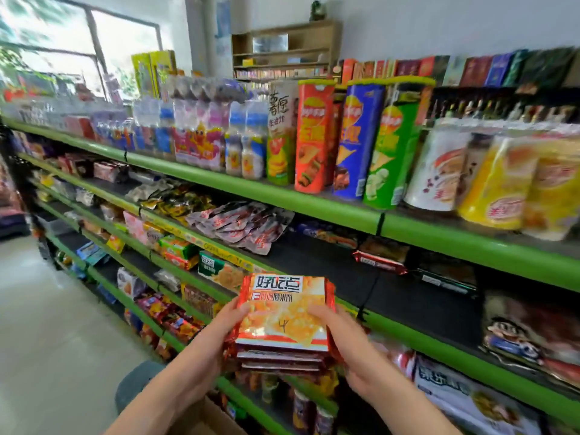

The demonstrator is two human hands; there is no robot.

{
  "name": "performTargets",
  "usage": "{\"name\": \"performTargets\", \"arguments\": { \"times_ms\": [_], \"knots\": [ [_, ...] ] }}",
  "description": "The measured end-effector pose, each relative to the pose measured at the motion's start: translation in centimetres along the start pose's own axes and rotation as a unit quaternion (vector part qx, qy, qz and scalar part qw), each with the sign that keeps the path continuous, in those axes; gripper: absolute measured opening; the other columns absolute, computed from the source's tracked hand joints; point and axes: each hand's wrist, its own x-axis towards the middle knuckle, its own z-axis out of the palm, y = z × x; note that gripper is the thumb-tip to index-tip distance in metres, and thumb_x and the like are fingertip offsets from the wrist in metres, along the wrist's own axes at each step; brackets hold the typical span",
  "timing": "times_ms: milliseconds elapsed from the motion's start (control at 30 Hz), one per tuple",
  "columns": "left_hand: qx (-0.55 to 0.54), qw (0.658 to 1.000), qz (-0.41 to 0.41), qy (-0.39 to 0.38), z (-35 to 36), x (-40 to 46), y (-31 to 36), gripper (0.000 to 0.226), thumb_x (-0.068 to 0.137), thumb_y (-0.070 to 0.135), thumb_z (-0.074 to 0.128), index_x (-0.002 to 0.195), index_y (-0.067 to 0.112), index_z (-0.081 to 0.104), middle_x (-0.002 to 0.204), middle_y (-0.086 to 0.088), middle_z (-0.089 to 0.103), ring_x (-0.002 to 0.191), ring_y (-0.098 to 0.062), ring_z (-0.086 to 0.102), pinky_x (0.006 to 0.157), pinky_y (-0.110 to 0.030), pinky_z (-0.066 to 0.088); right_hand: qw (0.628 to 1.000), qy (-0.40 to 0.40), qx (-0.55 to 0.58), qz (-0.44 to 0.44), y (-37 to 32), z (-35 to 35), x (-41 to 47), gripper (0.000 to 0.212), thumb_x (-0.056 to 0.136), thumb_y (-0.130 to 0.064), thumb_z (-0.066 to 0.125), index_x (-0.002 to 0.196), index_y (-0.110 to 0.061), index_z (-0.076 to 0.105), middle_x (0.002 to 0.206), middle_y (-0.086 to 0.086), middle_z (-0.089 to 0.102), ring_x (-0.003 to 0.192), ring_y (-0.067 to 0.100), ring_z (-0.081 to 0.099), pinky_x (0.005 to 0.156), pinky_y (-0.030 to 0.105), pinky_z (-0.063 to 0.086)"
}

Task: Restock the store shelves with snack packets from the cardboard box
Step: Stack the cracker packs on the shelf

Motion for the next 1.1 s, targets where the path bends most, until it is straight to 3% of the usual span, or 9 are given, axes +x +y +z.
{"name": "performTargets", "arguments": {
  "times_ms": [67, 133, 300, 467, 600, 733, 800, 933, 1100],
  "knots": [
    [-0.015, 0.999, -0.005, -0.031, 2.6, 0.7, 0.5, 0.077, 0.059, 0.074, 0.080, 0.126, 0.041, 0.064, 0.124, -0.001, 0.072, 0.110, -0.022, 0.071, 0.087, -0.042, 0.054, 1.000, 0.005, -0.007, -0.023, -1.0, -2.7, -0.9, 0.032, 0.091, -0.037, 0.065, 0.122, -0.029, 0.064, 0.105, -0.005, 0.078, 0.094, 0.013, 0.075, 0.083, 0.033, 0.054],
    [-0.024, 0.999, -0.017, -0.032, 4.7, 1.6, 0.6, 0.049, 0.072, 0.069, 0.072, 0.112, 0.041, 0.072, 0.120, -0.003, 0.074, 0.107, -0.021, 0.072, 0.087, -0.042, 0.054, 0.999, 0.010, -0.006, -0.031, -1.5, -5.2, -1.5, 0.029, 0.094, -0.039, 0.061, 0.122, -0.033, 0.063, 0.106, -0.008, 0.077, 0.094, 0.009, 0.074, 0.078, 0.030, 0.050],
    [0.013, 0.999, -0.039, -0.031, 9.9, 4.4, 2.5, 0.043, 0.095, 0.058, 0.054, 0.121, 0.026, 0.067, 0.113, -0.006, 0.076, 0.101, -0.022, 0.074, 0.084, -0.037, 0.054, 0.998, 0.047, 0.027, -0.033, -2.7, -9.0, -1.7, 0.020, 0.098, -0.028, 0.057, 0.117, -0.029, 0.064, 0.098, -0.003, 0.079, 0.083, 0.013, 0.076, 0.056, 0.023, 0.057],
    [0.072, 0.996, -0.032, -0.048, 11.3, 7.9, 5.0, 0.043, 0.100, 0.055, 0.046, 0.121, 0.024, 0.067, 0.108, -0.004, 0.078, 0.092, -0.017, 0.076, 0.069, -0.028, 0.055, 0.993, 0.106, 0.043, -0.043, -3.9, -9.9, 0.5, 0.029, 0.091, -0.031, 0.065, 0.119, -0.025, 0.063, 0.101, 0.004, 0.078, 0.092, 0.025, 0.075, 0.089, 0.046, 0.057],
    [0.062, 0.996, -0.022, -0.061, 11.3, 11.6, 6.0, 0.039, 0.099, 0.050, 0.052, 0.113, 0.021, 0.072, 0.103, -0.007, 0.078, 0.084, -0.017, 0.074, 0.082, -0.036, 0.053, 0.988, 0.141, 0.039, -0.050, -4.4, -9.9, 2.3, 0.035, 0.085, -0.037, 0.068, 0.117, -0.025, 0.065, 0.103, 0.004, 0.078, 0.096, 0.025, 0.074, 0.083, 0.044, 0.055],
    [0.057, 0.995, -0.025, -0.084, 10.7, 15.4, 6.2, 0.036, 0.099, 0.047, 0.054, 0.115, 0.019, 0.070, 0.102, -0.008, 0.078, 0.084, -0.019, 0.074, 0.083, -0.036, 0.053, 0.975, 0.214, 0.038, -0.040, -5.2, -9.4, 4.9, 0.083, 0.067, -0.048, 0.073, 0.141, -0.019, 0.050, 0.139, 0.009, 0.059, 0.127, 0.031, 0.056, 0.108, 0.053, 0.042],
    [0.049, 0.994, -0.021, -0.097, 10.2, 17.2, 6.5, 0.034, 0.099, 0.046, 0.055, 0.115, 0.020, 0.069, 0.102, -0.007, 0.079, 0.085, -0.020, 0.075, 0.086, -0.038, 0.055, 0.971, 0.235, 0.031, -0.036, -5.6, -9.1, 6.3, 0.076, 0.064, -0.049, 0.073, 0.132, -0.018, 0.057, 0.132, 0.008, 0.063, 0.123, 0.031, 0.057, 0.110, 0.053, 0.040],
    [0.047, 0.992, -0.021, -0.113, 8.9, 20.9, 6.6, 0.039, 0.100, 0.047, 0.052, 0.118, 0.016, 0.069, 0.105, -0.009, 0.078, 0.098, -0.027, 0.073, 0.100, -0.049, 0.052, 0.961, 0.268, 0.050, -0.045, -5.7, -8.5, 9.3, 0.033, 0.081, -0.037, 0.070, 0.110, -0.020, 0.069, 0.105, 0.002, 0.076, 0.105, 0.025, 0.065, 0.098, 0.045, 0.048],
    [0.048, 0.988, -0.049, -0.136, 8.0, 24.1, 5.1, 0.043, 0.100, 0.052, 0.048, 0.117, 0.018, 0.070, 0.104, -0.007, 0.078, 0.093, -0.020, 0.076, 0.085, -0.038, 0.053, 0.951, 0.304, 0.054, -0.018, -4.3, -7.7, 11.4, 0.052, 0.080, -0.047, 0.071, 0.125, -0.023, 0.062, 0.132, 0.004, 0.062, 0.126, 0.026, 0.053, 0.113, 0.047, 0.036]
  ]
}}
